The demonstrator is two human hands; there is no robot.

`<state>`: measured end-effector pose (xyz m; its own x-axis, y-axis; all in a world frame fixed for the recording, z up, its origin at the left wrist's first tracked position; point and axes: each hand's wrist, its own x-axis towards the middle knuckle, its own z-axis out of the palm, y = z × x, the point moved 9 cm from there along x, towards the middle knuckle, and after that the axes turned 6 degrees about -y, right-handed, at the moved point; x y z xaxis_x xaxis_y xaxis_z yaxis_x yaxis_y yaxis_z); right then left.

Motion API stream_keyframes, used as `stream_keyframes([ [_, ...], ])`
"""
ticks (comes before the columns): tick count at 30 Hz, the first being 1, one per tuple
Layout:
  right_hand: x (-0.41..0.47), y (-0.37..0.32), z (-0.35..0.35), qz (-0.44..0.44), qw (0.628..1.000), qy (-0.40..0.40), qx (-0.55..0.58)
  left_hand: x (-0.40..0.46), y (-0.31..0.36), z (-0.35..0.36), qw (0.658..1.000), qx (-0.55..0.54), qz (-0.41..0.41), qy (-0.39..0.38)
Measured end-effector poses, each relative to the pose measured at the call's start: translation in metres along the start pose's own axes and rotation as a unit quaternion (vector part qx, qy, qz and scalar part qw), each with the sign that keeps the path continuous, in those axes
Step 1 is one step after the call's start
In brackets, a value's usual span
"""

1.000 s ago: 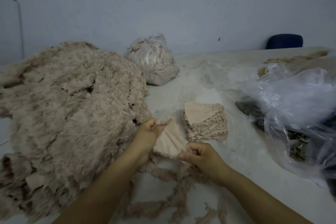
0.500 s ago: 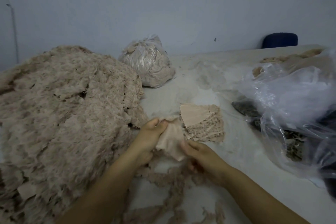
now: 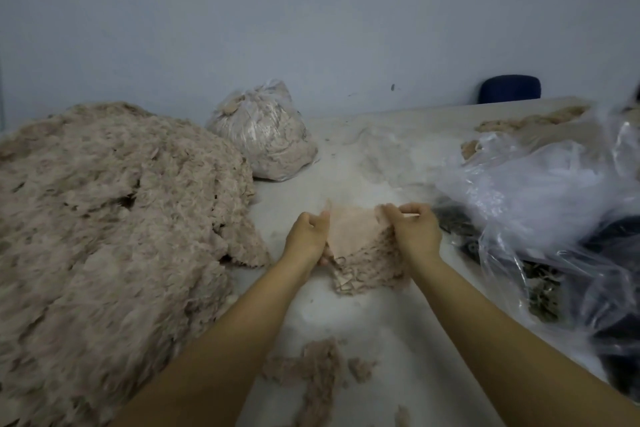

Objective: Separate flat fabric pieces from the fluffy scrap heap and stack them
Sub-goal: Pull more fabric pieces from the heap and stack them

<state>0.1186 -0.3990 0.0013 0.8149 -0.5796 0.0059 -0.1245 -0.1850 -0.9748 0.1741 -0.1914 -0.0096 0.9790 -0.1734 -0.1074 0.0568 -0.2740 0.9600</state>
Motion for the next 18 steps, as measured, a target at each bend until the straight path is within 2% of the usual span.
stream_keyframes([
  [2, -0.004, 0.007, -0.006, -0.025, 0.998, 0.021, -0.047, -0.003, -0.015, -0.004, 1.0, 0.01, -0.017, -0.011],
  [4, -0.018, -0.009, -0.002, -0.149, 0.983, 0.042, -0.1, -0.005, -0.019, -0.01, 0.998, 0.057, 0.007, -0.018],
  [6, -0.031, -0.029, 0.021, -0.267, 0.95, 0.005, -0.165, -0.004, -0.021, -0.008, 0.994, 0.097, 0.011, -0.048],
  [7, -0.034, -0.035, 0.038, -0.294, 0.93, -0.037, -0.217, -0.004, -0.022, -0.001, 0.994, 0.081, -0.003, -0.069],
  [10, -0.025, -0.018, 0.072, -0.261, 0.866, -0.126, -0.407, -0.012, -0.03, 0.034, 0.98, -0.105, -0.082, -0.145],
  [12, -0.015, 0.008, 0.074, -0.201, 0.858, -0.155, -0.448, -0.013, -0.026, 0.055, 0.97, -0.152, -0.066, -0.179],
  [15, -0.009, 0.044, 0.064, -0.143, 0.865, -0.166, -0.452, -0.009, -0.029, 0.068, 0.978, -0.114, -0.051, -0.168],
  [18, -0.008, 0.066, 0.061, -0.114, 0.865, -0.171, -0.458, 0.0, -0.042, 0.07, 0.988, 0.015, -0.032, -0.15],
])
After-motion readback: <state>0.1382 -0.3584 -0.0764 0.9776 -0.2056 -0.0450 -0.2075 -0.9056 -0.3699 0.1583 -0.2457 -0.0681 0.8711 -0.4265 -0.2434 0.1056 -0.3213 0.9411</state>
